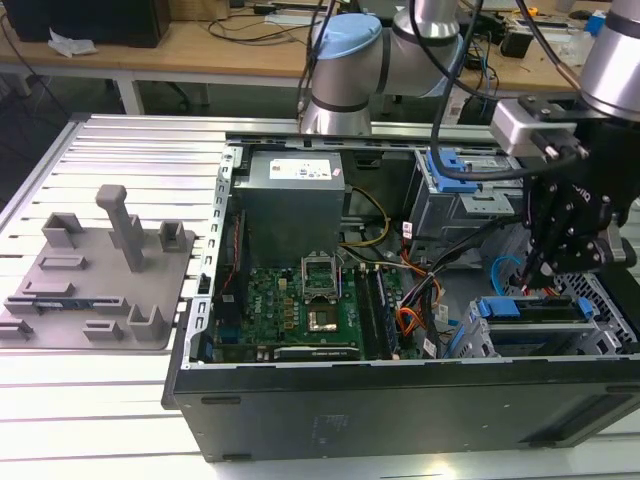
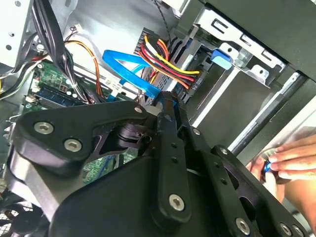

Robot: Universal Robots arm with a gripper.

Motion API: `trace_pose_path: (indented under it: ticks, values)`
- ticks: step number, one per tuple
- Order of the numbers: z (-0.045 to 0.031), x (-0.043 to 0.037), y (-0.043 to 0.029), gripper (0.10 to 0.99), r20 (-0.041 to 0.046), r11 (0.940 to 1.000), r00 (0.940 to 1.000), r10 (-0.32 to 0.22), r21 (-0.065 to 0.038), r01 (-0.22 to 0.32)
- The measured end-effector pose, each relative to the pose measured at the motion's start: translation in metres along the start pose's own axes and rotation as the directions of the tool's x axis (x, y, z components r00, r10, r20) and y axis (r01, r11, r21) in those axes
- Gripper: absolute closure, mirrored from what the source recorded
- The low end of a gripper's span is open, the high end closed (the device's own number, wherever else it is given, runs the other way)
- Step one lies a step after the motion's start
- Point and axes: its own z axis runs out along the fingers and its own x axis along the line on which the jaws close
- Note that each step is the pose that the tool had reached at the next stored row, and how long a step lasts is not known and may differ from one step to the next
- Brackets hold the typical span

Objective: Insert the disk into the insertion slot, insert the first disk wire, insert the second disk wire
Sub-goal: 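Insert the second disk wire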

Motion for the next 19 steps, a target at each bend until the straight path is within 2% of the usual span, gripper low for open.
trace_pose_path:
  ticks: [2,3,4,5,12,19]
  values:
    - [0.0003,0.0044,0.0,0.925,0.0172,1.0,0.9999,0.001,0.0,-0.001]
    - [0.0005,0.0079,0.0,0.925,0.0311,1.0,0.9995,0.001,0.0,-0.001]
    - [0.0007,0.0098,0.0,0.925,0.0408,1.0,0.9992,0.002,0.0,-0.002]
    - [0.0007,0.0101,0.0,0.925,0.0432,1.0,0.9991,0.002,0.0,-0.002]
    - [0.0008,0.0109,0.0,0.925,0.0433,1.0,0.9991,0.002,0.0,-0.002]
    - [0.0014,0.0161,-0.0013,0.925,0.0433,1.0,0.9991,0.002,-0.008,-0.001]
